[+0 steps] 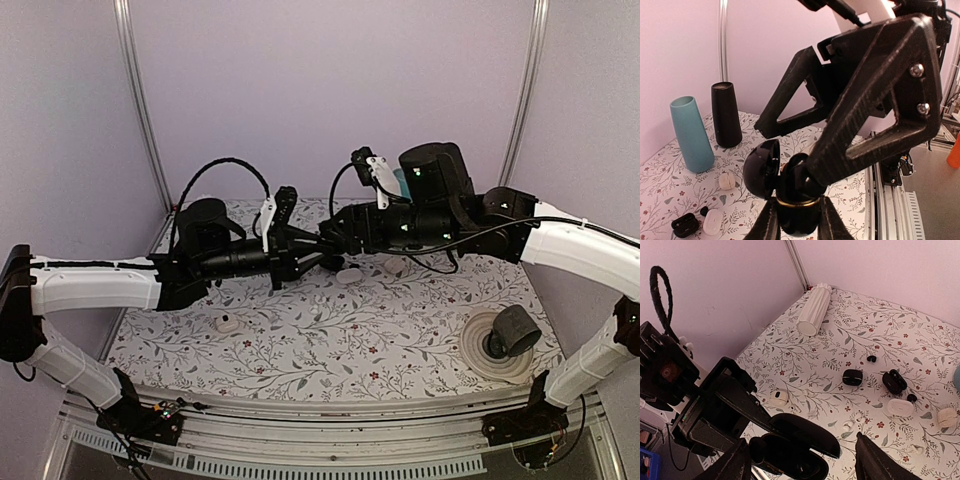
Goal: Insert the wireless bluetooth earbuds into the charging case
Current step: Adjust the left earbud in the left side groove of the charging case, then close the charging case with the earbuds, then pass from the left arm to the right
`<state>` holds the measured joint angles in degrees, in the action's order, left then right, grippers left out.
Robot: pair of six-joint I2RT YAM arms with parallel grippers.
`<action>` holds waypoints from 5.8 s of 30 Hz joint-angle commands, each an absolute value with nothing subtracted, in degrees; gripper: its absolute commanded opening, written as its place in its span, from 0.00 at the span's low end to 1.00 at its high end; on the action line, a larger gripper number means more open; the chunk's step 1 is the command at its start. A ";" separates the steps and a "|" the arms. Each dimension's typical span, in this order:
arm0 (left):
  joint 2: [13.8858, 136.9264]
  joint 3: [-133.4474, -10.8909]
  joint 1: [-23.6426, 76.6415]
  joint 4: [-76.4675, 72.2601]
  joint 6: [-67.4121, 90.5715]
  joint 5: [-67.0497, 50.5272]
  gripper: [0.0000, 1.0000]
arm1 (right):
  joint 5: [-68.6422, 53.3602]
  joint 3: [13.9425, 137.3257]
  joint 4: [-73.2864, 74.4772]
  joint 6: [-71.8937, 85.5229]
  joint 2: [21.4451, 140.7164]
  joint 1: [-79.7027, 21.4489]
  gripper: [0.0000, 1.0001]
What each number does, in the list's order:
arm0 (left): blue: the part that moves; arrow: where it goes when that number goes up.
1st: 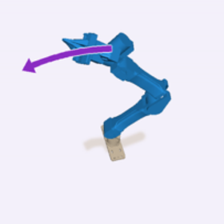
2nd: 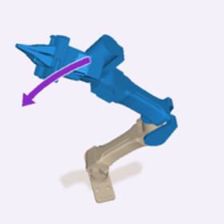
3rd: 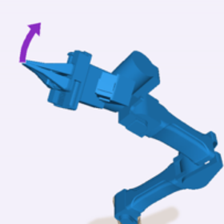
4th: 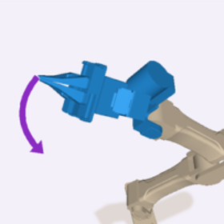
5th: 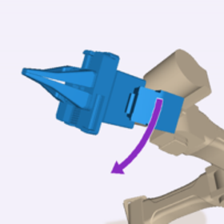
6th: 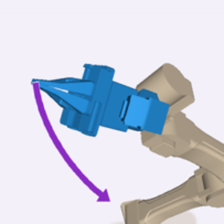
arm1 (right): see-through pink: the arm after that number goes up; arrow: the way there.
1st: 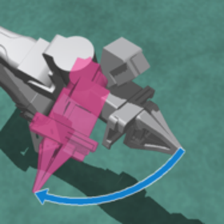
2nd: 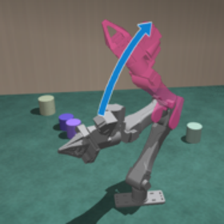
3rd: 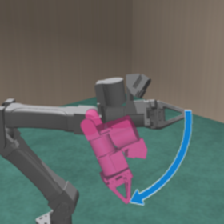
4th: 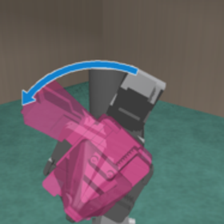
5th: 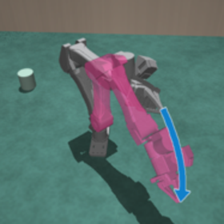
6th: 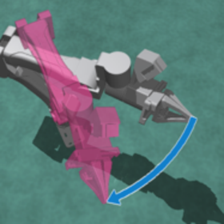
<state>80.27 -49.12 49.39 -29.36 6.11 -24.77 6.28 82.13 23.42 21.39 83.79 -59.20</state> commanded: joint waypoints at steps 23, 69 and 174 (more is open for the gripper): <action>79.79 -50.19 47.56 -34.77 9.45 -34.04 0.00 | 6.06 78.85 23.41 16.49 80.67 -59.04 0.68; 81.52 -52.36 47.80 -31.60 8.09 -33.64 0.00 | 9.72 84.35 23.79 24.76 84.51 -58.23 0.96; 87.01 -54.23 45.14 -42.72 25.03 -47.63 0.00 | -30.44 63.33 -0.23 21.77 75.10 -49.23 0.53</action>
